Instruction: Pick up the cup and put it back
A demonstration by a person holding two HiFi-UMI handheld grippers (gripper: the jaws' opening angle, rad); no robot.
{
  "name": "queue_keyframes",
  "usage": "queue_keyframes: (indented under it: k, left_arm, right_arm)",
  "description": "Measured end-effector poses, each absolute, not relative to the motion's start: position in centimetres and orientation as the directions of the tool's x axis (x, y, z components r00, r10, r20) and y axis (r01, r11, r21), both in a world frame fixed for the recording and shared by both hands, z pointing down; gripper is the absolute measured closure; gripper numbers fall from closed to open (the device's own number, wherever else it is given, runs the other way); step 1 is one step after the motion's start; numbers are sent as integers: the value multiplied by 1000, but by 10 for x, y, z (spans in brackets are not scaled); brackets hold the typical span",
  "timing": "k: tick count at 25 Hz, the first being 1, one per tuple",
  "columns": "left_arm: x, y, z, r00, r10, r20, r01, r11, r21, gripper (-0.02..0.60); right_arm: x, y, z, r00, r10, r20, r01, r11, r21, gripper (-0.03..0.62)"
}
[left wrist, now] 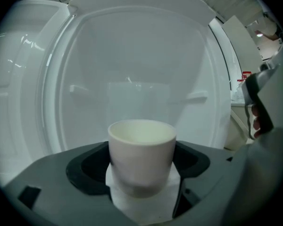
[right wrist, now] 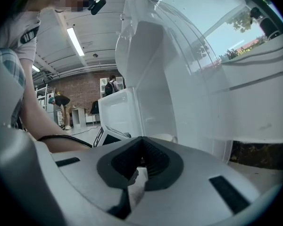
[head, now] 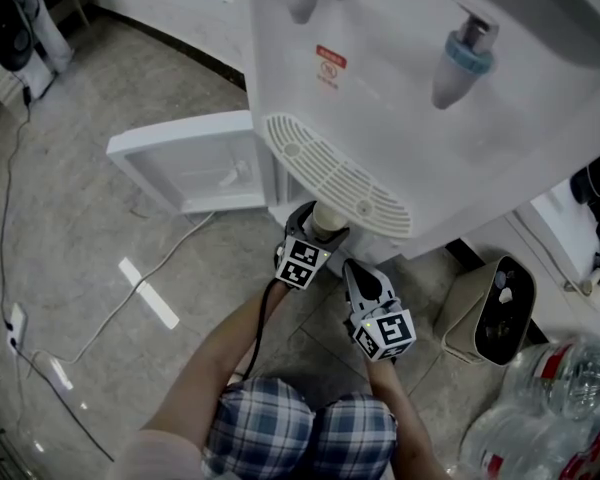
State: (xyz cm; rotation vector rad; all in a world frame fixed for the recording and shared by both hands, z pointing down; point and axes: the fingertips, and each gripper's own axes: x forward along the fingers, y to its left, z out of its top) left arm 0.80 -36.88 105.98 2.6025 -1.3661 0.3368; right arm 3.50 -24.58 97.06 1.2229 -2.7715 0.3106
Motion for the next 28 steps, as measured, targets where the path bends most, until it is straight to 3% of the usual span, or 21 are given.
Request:
queue_keyframes:
  k: [11, 20, 28]
  left_arm:
    - [16, -374, 1076, 558, -760, 334, -809, -588, 13, 164]
    - [13, -367, 1048, 570, -777, 266, -810, -586, 26, 163]
    - [-37, -333, 995, 549, -811, 201, -832, -554, 34, 164]
  right_arm:
    - [41, -245, 972, -661, -730, 173, -750, 643, -154, 577]
    - [37, -243, 970, -672, -722, 168, -741, 654, -152, 577]
    - [35, -239, 953, -684, -713, 154, -730, 667, -150, 577]
